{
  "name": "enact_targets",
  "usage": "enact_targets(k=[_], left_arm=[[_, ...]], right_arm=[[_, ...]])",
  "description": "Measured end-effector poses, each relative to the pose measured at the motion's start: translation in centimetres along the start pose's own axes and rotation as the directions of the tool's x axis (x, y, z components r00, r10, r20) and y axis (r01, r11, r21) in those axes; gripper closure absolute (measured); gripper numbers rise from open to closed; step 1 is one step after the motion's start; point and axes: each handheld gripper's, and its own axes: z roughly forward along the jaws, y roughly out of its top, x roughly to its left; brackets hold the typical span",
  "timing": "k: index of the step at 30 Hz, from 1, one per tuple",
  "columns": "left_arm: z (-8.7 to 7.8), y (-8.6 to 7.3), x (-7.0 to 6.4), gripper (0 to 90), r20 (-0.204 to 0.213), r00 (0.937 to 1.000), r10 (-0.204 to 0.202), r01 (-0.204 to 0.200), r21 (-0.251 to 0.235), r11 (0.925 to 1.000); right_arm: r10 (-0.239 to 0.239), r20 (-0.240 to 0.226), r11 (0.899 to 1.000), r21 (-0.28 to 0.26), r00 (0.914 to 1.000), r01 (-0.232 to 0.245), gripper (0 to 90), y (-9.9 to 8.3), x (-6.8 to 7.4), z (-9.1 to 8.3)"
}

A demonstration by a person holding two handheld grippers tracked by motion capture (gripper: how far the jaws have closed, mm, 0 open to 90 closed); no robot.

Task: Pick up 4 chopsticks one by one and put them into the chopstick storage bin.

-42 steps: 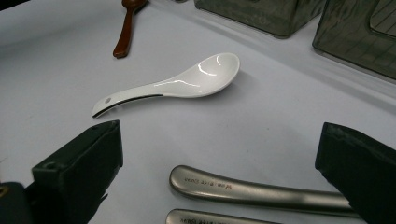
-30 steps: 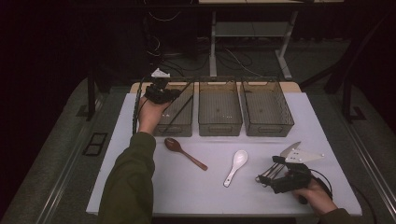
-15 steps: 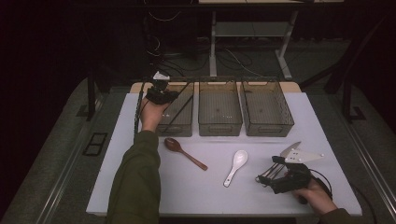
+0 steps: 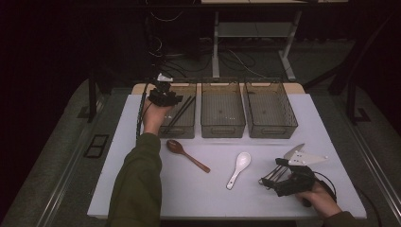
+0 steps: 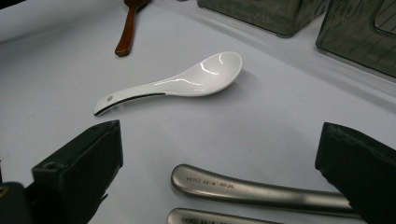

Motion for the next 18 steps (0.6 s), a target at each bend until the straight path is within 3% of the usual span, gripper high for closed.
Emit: enact_targets(k=[8, 12, 18], left_arm=[[-1.6, 0.7, -0.9, 45.4, 0.025, 0.999, 0.037, -0.037, -0.007, 0.9993], [-2.3, 0.7, -1.5, 40.2, 0.072, 0.997, 0.028, -0.028, -0.013, 0.9995], [-3.3, 0.1, -2.8, 35.5, 0.119, 0.9905, 0.068, -0.067, -0.017, 0.9976]], right_arm=[[0.006, 0.004, 1.0, -0.002, 1.0, -0.006, 0.6, -0.1, -0.1, -0.1], [0.007, 0.01, 1.0, 0.005, 0.9999, -0.007, 0.7, -0.2, -0.1, -0.2], [0.003, 0.02, 1.0, 0.011, 0.9998, -0.003, 0.7, -0.2, -0.1, -0.1]])
